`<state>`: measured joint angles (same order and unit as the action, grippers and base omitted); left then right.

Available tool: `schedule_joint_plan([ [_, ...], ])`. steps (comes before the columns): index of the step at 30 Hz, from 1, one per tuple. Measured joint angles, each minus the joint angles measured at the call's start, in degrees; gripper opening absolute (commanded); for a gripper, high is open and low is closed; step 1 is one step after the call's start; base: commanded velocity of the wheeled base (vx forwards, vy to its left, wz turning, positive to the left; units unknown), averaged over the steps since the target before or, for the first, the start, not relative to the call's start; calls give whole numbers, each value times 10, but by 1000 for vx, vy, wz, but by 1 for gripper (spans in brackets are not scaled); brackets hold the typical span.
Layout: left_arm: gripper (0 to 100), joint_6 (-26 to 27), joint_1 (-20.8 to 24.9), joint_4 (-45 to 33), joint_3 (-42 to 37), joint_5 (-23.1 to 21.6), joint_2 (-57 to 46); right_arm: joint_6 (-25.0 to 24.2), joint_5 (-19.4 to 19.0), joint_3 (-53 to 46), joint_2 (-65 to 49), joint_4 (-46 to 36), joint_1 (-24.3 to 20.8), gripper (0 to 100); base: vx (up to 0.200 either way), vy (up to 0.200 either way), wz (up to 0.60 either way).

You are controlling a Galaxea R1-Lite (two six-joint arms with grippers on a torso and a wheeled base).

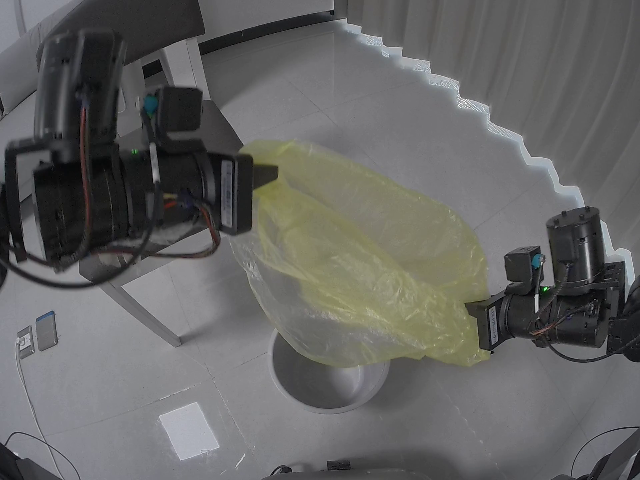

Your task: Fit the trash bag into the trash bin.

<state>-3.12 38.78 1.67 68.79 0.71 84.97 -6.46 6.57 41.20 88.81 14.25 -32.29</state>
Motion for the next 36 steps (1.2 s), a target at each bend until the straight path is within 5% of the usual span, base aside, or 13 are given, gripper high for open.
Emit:
schedule_joint_plan([
  [5, 0, -55, -12, 137, -120, -1, 6, 5, 2, 8, 49, -19, 6, 0, 0, 0, 0],
  [11, 0, -88, -23, 183, -191, -1, 30, 14, 1, 23, 124, -25, 12, 0, 0, 0, 0],
  [36, 0, -136, -21, 311, -259, 2, 168, 31, -19, 71, 325, 33, 34, 0, 0, 0, 0],
])
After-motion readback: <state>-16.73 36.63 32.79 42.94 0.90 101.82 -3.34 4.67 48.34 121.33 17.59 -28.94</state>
